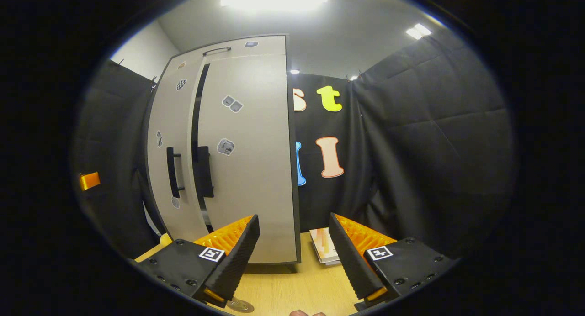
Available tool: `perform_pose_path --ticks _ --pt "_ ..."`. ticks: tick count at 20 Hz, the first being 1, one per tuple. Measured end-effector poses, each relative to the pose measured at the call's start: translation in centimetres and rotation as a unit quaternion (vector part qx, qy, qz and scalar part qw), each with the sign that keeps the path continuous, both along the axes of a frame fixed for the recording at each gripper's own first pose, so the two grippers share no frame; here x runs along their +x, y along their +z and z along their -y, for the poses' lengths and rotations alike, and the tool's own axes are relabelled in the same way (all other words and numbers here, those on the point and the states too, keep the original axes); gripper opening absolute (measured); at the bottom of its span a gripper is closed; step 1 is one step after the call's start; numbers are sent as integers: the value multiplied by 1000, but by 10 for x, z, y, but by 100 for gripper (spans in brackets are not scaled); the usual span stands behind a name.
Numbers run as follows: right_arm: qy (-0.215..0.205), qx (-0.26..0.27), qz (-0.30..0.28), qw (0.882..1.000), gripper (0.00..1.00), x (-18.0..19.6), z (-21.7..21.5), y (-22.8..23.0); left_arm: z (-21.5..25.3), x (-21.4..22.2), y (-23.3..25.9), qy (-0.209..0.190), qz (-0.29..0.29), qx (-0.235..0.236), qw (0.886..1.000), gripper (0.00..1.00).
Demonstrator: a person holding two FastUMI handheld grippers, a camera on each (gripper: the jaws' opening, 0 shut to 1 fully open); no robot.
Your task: Grasp the bottle in the cabinet with the left hand and place it on the coaster, then close the right door with the right hand and the left door with the left hand.
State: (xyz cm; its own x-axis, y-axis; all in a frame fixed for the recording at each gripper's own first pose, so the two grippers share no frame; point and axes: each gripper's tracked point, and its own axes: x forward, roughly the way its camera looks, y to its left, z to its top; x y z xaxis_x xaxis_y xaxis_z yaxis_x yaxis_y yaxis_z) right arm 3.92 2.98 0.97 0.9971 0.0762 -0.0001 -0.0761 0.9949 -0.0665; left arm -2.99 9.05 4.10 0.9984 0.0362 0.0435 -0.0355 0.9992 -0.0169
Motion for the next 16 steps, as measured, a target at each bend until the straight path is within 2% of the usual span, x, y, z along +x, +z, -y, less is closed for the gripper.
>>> perform_pose_path --ticks 1,7,8,9,12,13,14,16 --pt "-2 0 2 1000 97 -2 -1 1 -1 2 -1 -3 1 -1 1000 93" --pt "-8 -10 4 1000 97 -7 2 1 -2 10 -7 -9 -7 -2 1000 93" --pt "-10 -13 3 1000 97 -7 3 0 -3 13 -9 -10 -9 -2 1000 99" --pt "-12 -14 2 1000 97 -6 4 0 -4 15 -11 -10 -13 -1 1000 93" --pt "-9 -6 -6 1000 97 -5 -1 -5 -7 18 -18 -4 -21 -5 1000 93" --pt "-7 -6 -7 1000 97 -5 -3 -6 -7 19 -18 -4 -23 -9 1000 99" --pt "-7 -9 -7 1000 97 -5 -3 -7 -7 20 -19 -3 -24 -10 1000 93" --pt "-7 -17 -6 1000 97 -4 -2 -7 -9 19 -22 -1 -30 -5 1000 93"
